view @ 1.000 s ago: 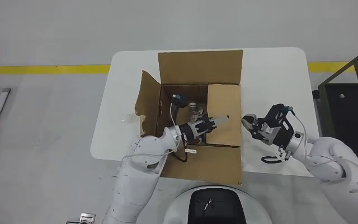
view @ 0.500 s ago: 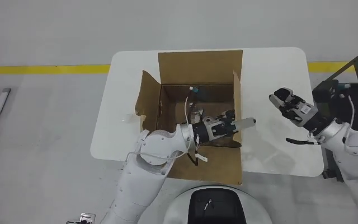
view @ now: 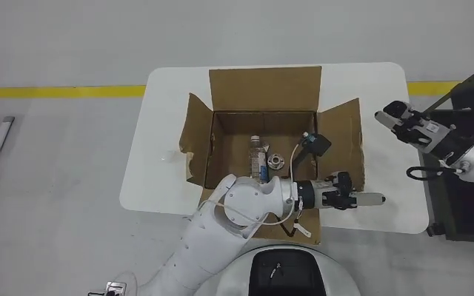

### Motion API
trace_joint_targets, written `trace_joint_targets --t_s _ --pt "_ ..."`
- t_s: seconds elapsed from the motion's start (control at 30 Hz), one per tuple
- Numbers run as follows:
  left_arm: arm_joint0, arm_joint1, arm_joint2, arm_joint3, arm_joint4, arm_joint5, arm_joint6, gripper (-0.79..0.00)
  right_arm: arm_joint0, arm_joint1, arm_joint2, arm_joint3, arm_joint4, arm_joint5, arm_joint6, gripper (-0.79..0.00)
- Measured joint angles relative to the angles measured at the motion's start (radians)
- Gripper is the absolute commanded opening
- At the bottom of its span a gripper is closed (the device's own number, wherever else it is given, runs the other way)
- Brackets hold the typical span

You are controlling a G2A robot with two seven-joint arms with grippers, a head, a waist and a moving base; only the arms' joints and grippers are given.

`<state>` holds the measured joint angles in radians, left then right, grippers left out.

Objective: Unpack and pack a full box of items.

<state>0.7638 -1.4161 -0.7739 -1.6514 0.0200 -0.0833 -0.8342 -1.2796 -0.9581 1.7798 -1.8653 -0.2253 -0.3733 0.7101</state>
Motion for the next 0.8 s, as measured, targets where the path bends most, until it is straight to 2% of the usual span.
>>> trace_joint_targets --t_s 0.17,0.4,0.57,0.6,0.8 --pt "-0.003 -0.002 0.007 0.005 0.017 -0.008 -0.005 0.000 0.025 0.001 -0.032 0.021 0.068 -0.003 0.027 -0.468" --pt "0.002 -0.002 0.005 -0.001 0.035 -0.002 -0.016 0.000 0.050 0.005 -0.091 0.054 0.043 0.003 0.079 -0.523" --pt "0.010 0.000 -0.002 -0.003 0.043 0.000 -0.015 0.000 0.047 0.004 -0.135 0.073 0.019 0.009 0.065 -0.686" --pt "0.012 0.000 -0.005 -0.003 0.046 0.000 -0.014 0.000 0.046 0.003 -0.144 0.077 0.015 0.008 0.060 -0.770" --pt "0.028 0.009 -0.048 -0.026 0.054 0.008 -0.005 0.000 0.034 0.002 -0.166 0.085 0.002 0.005 0.030 -0.785"
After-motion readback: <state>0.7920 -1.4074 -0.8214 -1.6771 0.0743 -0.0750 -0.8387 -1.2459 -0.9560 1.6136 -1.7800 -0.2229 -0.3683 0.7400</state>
